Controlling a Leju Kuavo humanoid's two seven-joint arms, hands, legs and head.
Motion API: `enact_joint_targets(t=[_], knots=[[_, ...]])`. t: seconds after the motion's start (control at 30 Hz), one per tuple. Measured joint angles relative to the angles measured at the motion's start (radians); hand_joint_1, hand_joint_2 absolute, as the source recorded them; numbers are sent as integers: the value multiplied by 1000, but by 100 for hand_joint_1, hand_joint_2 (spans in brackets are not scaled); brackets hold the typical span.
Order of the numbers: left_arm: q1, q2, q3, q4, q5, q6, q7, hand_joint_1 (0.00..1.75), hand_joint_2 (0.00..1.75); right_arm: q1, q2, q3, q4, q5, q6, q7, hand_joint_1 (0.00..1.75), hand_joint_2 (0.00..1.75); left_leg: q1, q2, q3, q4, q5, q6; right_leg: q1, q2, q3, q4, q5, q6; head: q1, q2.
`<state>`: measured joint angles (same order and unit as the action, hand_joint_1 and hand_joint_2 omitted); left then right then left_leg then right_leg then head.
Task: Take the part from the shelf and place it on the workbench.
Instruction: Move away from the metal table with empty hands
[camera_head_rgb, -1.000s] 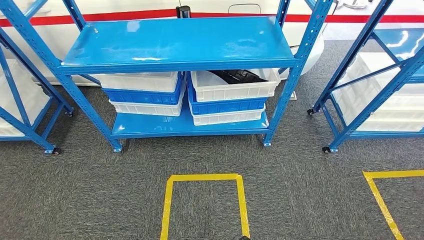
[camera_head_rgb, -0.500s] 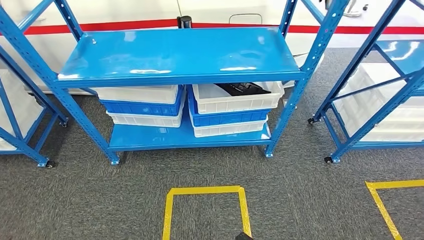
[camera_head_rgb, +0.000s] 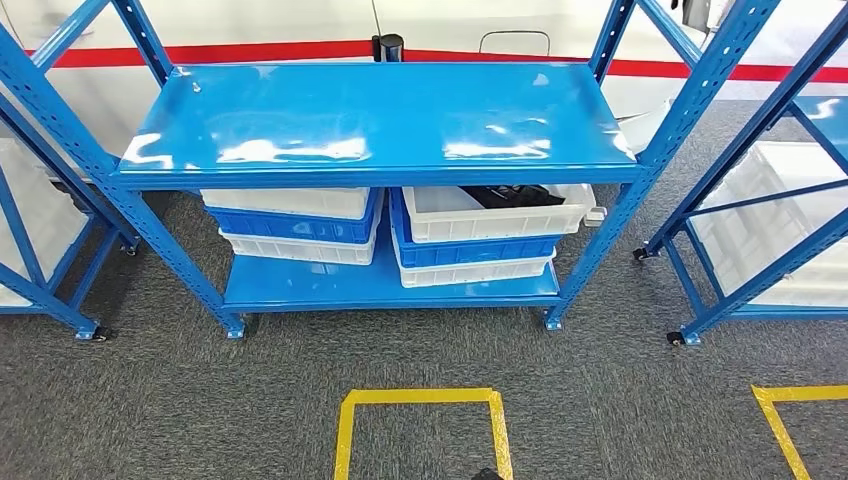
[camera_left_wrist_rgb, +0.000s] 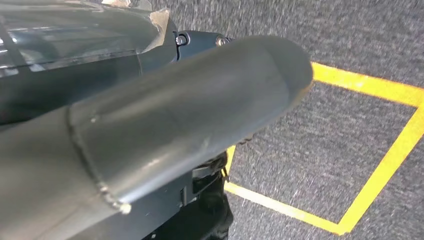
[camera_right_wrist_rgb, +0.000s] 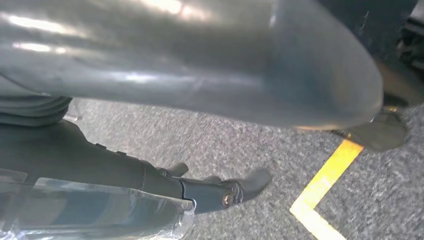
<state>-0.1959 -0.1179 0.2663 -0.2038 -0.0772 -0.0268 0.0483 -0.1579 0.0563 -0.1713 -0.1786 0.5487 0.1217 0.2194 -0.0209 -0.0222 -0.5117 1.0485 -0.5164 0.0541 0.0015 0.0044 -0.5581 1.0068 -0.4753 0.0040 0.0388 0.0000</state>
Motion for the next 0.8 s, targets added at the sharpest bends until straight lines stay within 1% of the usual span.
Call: enact_joint_targets(t=[0.03, 0.07, 0.1, 0.13, 0.17, 0.2, 0.23, 0.27, 0.3, 0.33, 0.37, 0.4, 0.43, 0.47, 0.5, 0.53, 0.57, 0.6, 0.63, 0.67, 0.7, 0.73, 0.77, 0.8], knots=[[0, 0, 0, 0, 0, 0, -1, 0, 0, -1, 0, 0, 0, 0, 0, 0, 0, 0, 0, 2, -16, 36, 12, -6, -6, 0, 16, -12, -2, -5, 0, 0], [0, 0, 0, -1, 0, 0, -1, 0, 0, -2, 0, 0, 0, 0, 0, -1, 0, 0, 1, 4, -45, 82, 17, -12, -11, 0, 35, -23, -5, -9, -1, 0], [-1, 0, 0, -1, 0, 0, -2, 0, 0, -3, 0, 0, 0, 0, 0, -1, 0, 0, 5, 6, -83, 137, 11, -18, -14, -1, 50, -30, -10, -12, -1, 0], [-2, 0, 0, -1, 0, 0, -2, 0, 0, -5, 1, 0, 0, 0, 0, -1, 0, 0, 11, 8, -125, 189, -10, -26, -17, -1, 61, -34, -17, -14, -2, 0], [-1, 1, 0, -1, 0, 0, -2, 0, 0, -5, 2, 0, 0, 0, 0, -1, 0, 0, 18, 10, -165, 226, -38, -35, -20, 0, 71, -35, -26, -14, -2, 0], [-1, 2, 0, -1, 0, 0, -2, 0, 0, -3, 3, 0, 0, 1, 1, -1, 0, 0, 25, 12, -197, 245, -63, -43, -23, 1, 82, -35, -36, -12, -2, 0], [0, 2, 0, -1, 0, 0, -2, 0, 0, -2, 3, 0, 0, 1, 1, -1, 0, 0, 31, 15, -215, 236, -72, -52, -27, 1, 95, -35, -46, -8, -2, 0], [0, 3, 0, -1, 0, 0, -2, 0, 0, 0, 3, 0, 0, 1, 1, -1, 0, 0, 37, 18, -218, 200, -57, -59, -31, 3, 109, -35, -56, -3, -2, 0], [0, 4, 0, -1, 0, 0, -2, 0, 0, 1, 4, 0, 0, 2, 2, -1, 0, 0, 43, 20, -210, 144, -17, -66, -36, 3, 123, -35, -67, 3, -2, 0], [1, 4, 0, 0, 0, 0, -2, 0, 0, 1, 4, 0, 0, 2, 2, -1, 0, 0, 48, 24, -197, 76, 45, -71, -38, 4, 136, -33, -79, 10, -3, 0], [1, 4, 0, 1, 0, 0, -2, 0, 0, 1, 4, 0, 0, 2, 1, -1, 0, 0, 51, 29, -187, 26, 91, -71, -38, 6, 145, -32, -91, 19, -5, 0], [1, 4, 0, 2, 0, 0, -2, 0, 44, 0, 4, 0, 0, 3, 1, 0, 0, 0, 52, 33, -179, -3, 127, -67, -36, 6, 151, -32, -104, 27, -5, 0], [2, 4, 0, 4, 0, 1, -1, 0, 87, -1, 4, 0, 0, 3, -1, 0, 0, 44, 50, 36, -176, -12, 143, -60, -35, 5, 155, -34, -115, 35, -5, 0], [1, 5, 0, 4, 0, 3, 0, 0, 131, -3, 4, 0, 0, 3, -3, 1, 0, 87, 47, 35, -174, -5, 135, -51, -34, 4, 160, -40, -122, 42, -4, 0], [1, 5, 0, 3, -1, 4, 1, 0, 175, -6, 3, 0, 0, 5, -7, 1, 0, 131, 47, 33, -170, -6, 135, -43, -35, 2, 166, -46, -128, 49, -2, 0], [0, 5, 0, 3, -2, 6, 1, 0, 175, -9, 3, 0, -1, 7, -12, 1, 0, 175, 47, 31, -165, -10, 132, -35, -36, 0, 169, -42, -135, 51, -2, 0], [-1, 5, 0, 2, -4, 9, 2, 0, 175, -11, 3, 0, -1, 9, -16, 1, 0, 175, 47, 31, -158, -14, 129, -27, -37, -1, 159, -16, -148, 51, -1, 0], [-3, 5, 0, 1, -6, 11, 3, 0, 175, -13, 3, 0, -1, 11, -20, 1, 0, 175, 47, 30, -151, -18, 124, -19, -37, -2, 132, 36, -169, 47, 0, 0], [-3, 5, 0, 1, -8, 14, 4, 0, 131, -13, 2, 0, -1, 12, -23, 1, 0, 175, 43, 30, -144, -19, 118, -11, -35, -2, 87, 112, -194, 42, 1, 0], [-4, 4, 0, 1, -9, 16, 6, 0, 87, -13, 2, 0, -1, 13, -25, 2, 0, 175, 39, 29, -139, -19, 112, -6, -33, -2, 34, 192, -216, 38, 1, 0], [-4, 4, 0, 2, -10, 19, 9, 0, 44, -11, 2, 0, -1, 14, -27, 3, 0, 175, 35, 26, -134, -19, 105, -2, -31, -2, -15, 254, -225, 38, 1, 0], [-4, 3, 0, 2, -11, 22, 13, 0, 44, -9, 1, 0, -1, 14, -29, 4, 0, 175, 31, 23, -127, -19, 99, 0, -30, -2, -48, 278, -215, 42, 1, 0], [-4, 3, 0, 2, -12, 26, 16, 0, 87, -7, 0, 0, -1, 14, -31, 5, 0, 175, 28, 19, -118, -19, 93, 0, -28, -2, -61, 260, -186, 48, 1, 0], [-4, 3, 0, 2, -14, 30, 19, 0, 131, -6, -1, 0, -1, 14, -32, 5, 0, 175, 26, 15, -108, -19, 86, 0, -25, -3, -54, 204, -141, 54, 1, 0]])
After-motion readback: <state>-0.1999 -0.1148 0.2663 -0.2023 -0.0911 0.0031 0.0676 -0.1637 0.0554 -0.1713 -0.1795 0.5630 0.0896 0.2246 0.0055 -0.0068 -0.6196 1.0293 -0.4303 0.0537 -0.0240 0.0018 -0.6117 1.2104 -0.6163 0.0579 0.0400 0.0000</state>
